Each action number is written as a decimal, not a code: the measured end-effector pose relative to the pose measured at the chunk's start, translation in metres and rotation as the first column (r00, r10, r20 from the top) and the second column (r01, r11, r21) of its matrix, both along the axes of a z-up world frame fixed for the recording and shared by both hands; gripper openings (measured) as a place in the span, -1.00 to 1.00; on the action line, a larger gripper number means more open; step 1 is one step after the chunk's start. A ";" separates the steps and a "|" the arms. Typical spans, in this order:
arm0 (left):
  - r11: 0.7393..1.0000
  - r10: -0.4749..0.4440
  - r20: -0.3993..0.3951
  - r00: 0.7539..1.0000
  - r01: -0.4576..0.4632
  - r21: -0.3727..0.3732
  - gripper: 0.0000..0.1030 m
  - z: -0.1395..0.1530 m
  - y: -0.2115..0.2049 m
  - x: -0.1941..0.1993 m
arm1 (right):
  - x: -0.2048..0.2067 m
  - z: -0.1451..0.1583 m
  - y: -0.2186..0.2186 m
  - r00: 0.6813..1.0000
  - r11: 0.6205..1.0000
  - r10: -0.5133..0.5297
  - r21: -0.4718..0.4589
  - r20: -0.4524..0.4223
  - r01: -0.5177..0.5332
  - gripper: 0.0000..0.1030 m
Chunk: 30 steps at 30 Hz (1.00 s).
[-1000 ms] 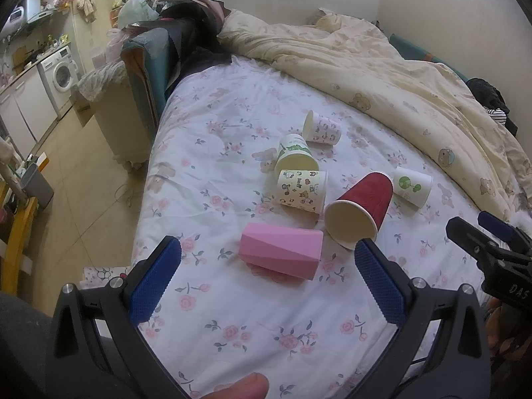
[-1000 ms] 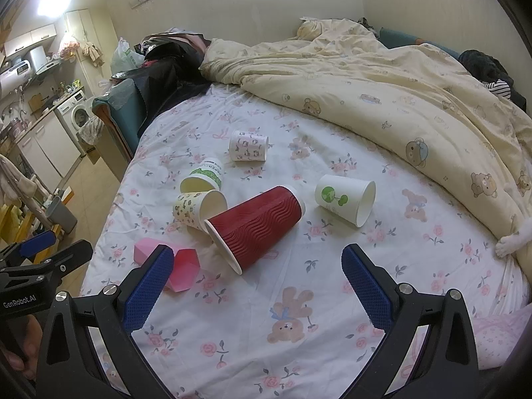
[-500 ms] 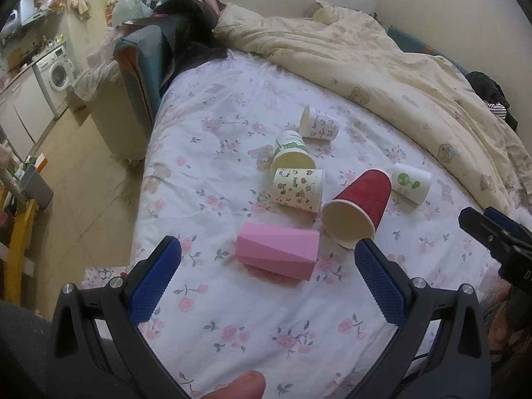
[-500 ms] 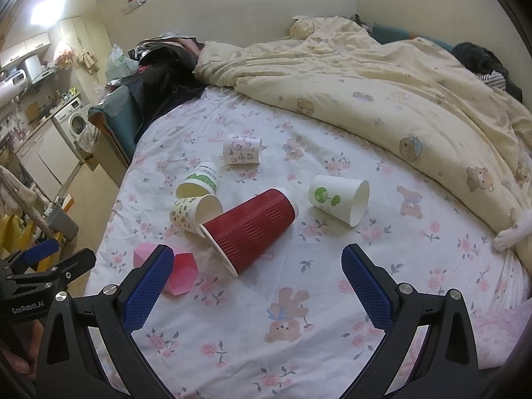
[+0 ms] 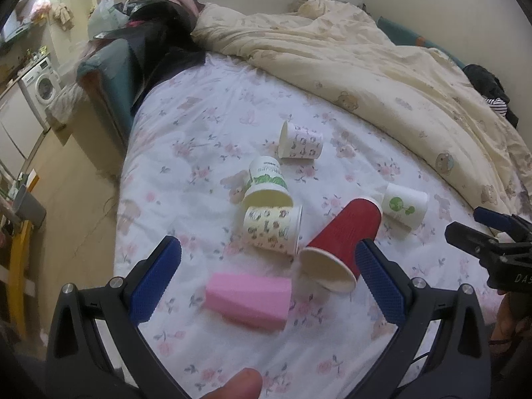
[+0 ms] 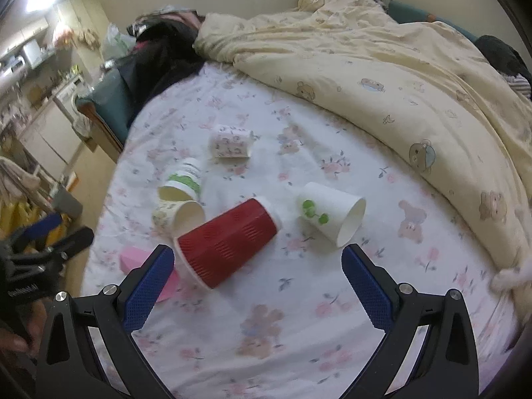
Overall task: Flip cup upside down
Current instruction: 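Move the right gripper to the white green-print cup and close on it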
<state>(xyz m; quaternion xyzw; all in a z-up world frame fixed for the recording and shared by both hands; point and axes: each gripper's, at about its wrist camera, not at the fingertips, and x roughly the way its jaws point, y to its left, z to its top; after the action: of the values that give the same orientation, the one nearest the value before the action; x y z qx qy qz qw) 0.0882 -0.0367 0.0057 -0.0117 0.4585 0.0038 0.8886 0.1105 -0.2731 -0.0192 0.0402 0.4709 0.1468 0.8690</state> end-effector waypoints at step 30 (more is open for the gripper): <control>1.000 0.001 -0.117 0.993 -0.003 -0.016 1.00 -0.049 -0.008 0.058 | 0.141 -0.130 0.004 0.912 0.798 0.254 -0.463 -0.321 -0.386 0.99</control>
<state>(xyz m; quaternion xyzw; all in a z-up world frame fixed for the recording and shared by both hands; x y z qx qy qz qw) 0.1465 -0.0444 -0.0429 -0.0190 0.5098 0.0018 0.8601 0.2515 -0.2692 -0.1490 -0.2575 0.5953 0.1547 0.7452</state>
